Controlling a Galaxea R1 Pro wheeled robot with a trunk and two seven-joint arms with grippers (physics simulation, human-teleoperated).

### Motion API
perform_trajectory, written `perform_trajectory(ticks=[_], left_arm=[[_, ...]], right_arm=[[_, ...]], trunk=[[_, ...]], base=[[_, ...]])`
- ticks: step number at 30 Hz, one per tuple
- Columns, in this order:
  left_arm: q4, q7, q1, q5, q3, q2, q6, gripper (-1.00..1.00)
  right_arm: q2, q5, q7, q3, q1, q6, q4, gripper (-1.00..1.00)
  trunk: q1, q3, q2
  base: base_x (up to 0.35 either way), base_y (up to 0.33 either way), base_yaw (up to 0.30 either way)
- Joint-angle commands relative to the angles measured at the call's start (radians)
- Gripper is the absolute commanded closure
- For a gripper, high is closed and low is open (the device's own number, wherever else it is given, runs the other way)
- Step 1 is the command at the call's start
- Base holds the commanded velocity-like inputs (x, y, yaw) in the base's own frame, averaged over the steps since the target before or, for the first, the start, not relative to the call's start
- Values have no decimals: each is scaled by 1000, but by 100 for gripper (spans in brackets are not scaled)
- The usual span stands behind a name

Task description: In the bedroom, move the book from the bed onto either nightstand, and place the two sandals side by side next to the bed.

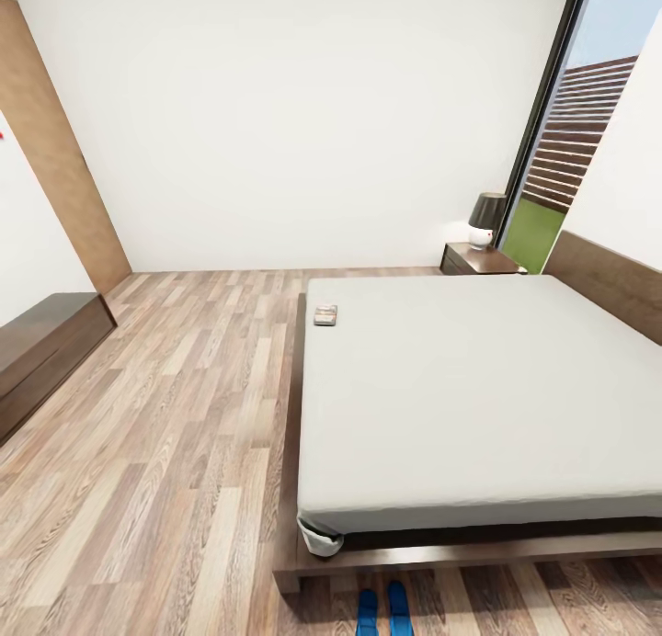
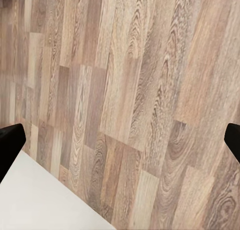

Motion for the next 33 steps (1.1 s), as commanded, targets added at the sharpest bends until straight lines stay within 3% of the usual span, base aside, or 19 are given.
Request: perform_trajectory(ticks=[1,6,17,21,28,29,32,33], left_arm=[[-1,4,0,7,-9,0,-1,-100],[-1,4,0,7,-9,0,-1,-100],[-1,4,0,7,-9,0,-1,-100],[-1,4,0,7,-9,0,-1,-100],[-1,4,0,7,-9,0,-1,-100],[-1,4,0,7,-9,0,-1,-100],[-1,4,0,7,-9,0,-1,-100],[-1,4,0,7,-9,0,-1,-100]], right_arm=[[0,4,-5,0,-1,-1,1,-100],[-1,4,-6,0,-1,-1,1,-100],[-2,1,-7,-4,-1,2,2,-100],[-3,1,-7,-113,-1,3,2,-100],[-6,4,0,-375,-1,0,4,-100],[-6,4,0,-375,-1,0,4,-100],[-8,7,3,-466,-1,-2,4,-100],[-8,7,3,-466,-1,-2,4,-100]], trunk=[[-4,2,6],[-23,18,41],[-23,18,41],[-23,18,41],[-23,18,41],[-23,18,41],[-23,18,41],[-23,18,41]], base=[[0,0,0],[0,0,0],[0,0,0],[0,0,0],[0,0,0],[0,0,0],[0,0,0],[0,0,0]])
